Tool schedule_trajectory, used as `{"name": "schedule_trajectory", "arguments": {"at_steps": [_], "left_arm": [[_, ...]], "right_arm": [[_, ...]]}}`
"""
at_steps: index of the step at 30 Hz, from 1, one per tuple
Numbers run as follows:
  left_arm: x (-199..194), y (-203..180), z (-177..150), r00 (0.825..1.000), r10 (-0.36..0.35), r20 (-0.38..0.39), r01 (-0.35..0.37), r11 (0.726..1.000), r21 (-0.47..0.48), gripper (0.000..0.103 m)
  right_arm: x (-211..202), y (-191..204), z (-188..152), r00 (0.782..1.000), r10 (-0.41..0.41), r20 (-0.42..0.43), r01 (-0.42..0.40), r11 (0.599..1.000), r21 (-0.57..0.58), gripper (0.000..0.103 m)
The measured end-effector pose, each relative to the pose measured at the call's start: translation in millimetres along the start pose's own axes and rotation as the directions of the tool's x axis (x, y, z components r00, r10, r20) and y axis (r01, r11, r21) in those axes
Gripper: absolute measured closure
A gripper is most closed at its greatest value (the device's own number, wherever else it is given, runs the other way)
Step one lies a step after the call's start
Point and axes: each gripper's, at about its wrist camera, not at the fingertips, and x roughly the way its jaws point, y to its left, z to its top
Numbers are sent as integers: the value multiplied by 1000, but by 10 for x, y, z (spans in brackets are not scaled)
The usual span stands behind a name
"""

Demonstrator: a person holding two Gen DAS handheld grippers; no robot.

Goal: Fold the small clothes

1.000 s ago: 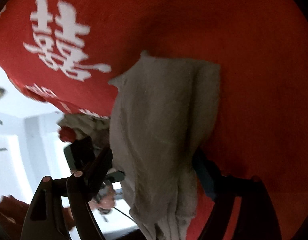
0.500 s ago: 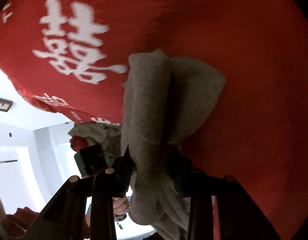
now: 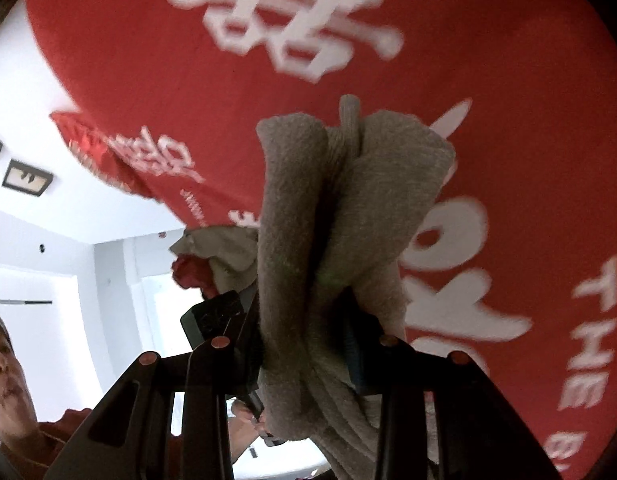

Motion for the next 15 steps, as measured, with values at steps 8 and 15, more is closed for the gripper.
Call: {"name": "schedule_trajectory", "arguments": {"at_steps": [8,15], "left_arm": [[-152,598,-402,990,142,-11,-142,990,-2,50],[-59,1033,-681,966,255,-42,-258,962,-91,46]], "right_arm": [[735,-164,-409,999,31,-28,-29,999,39,66],[733,-497,-307,956,-295,-6,295,953,65,63]]}}
